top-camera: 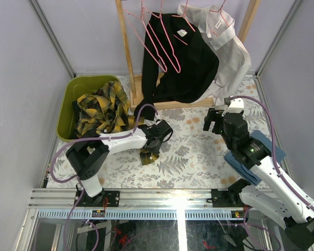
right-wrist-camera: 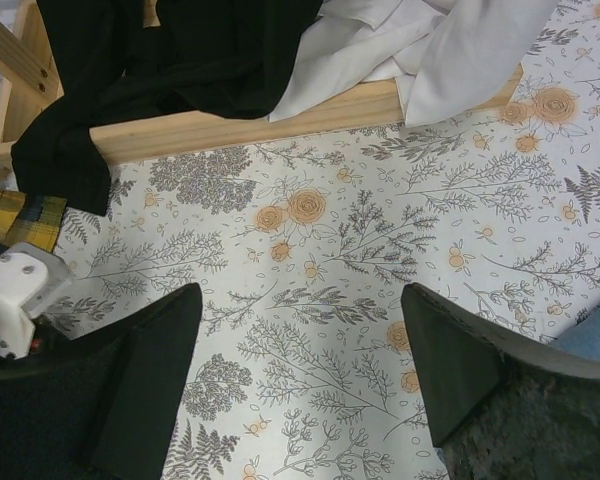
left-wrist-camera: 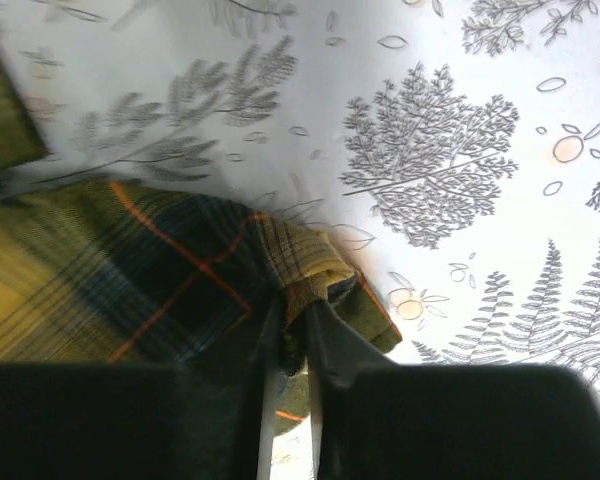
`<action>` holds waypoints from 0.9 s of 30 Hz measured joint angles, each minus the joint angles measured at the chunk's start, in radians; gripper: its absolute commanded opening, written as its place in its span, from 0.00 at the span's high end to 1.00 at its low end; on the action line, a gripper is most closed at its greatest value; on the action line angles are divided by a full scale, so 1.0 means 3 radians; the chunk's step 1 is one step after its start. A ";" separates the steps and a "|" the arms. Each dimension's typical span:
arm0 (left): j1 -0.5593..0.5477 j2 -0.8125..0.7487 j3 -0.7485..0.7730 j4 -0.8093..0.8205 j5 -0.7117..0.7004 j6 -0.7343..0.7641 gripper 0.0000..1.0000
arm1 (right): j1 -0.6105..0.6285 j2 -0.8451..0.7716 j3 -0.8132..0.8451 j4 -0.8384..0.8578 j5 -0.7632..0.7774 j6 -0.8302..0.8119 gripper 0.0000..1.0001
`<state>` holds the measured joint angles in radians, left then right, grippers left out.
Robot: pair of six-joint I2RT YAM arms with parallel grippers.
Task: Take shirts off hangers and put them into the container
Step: Place the shirt in the bin.
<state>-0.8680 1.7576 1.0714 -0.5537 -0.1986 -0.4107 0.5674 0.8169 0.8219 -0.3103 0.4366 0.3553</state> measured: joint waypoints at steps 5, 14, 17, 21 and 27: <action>0.0003 -0.0455 0.0144 -0.0287 -0.0464 0.0150 1.00 | 0.0000 -0.0006 -0.0003 -0.0011 0.0000 0.0000 0.12; 0.0498 -0.1691 0.1372 -0.0430 -0.2003 0.0617 1.00 | 0.0000 -0.0022 -0.0003 -0.0020 0.0000 0.0000 0.12; 0.1253 -0.1996 0.1334 -0.0411 -0.2370 0.0739 1.00 | 0.0000 -0.0024 -0.0003 -0.0020 0.0000 0.0000 0.12; 0.1887 -0.2149 0.0952 -0.0455 -0.2530 0.0799 0.98 | 0.0000 -0.0025 -0.0003 -0.0019 0.0000 0.0000 0.12; 0.2098 -0.1633 0.0403 -0.0582 -0.2168 0.0617 0.91 | 0.0000 0.0024 -0.0003 -0.0014 -0.0009 0.0003 0.12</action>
<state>-0.2386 1.2678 1.1923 -0.7284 -0.8490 -0.2256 0.5674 0.8242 0.8211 -0.3145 0.4339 0.3561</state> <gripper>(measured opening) 0.069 0.882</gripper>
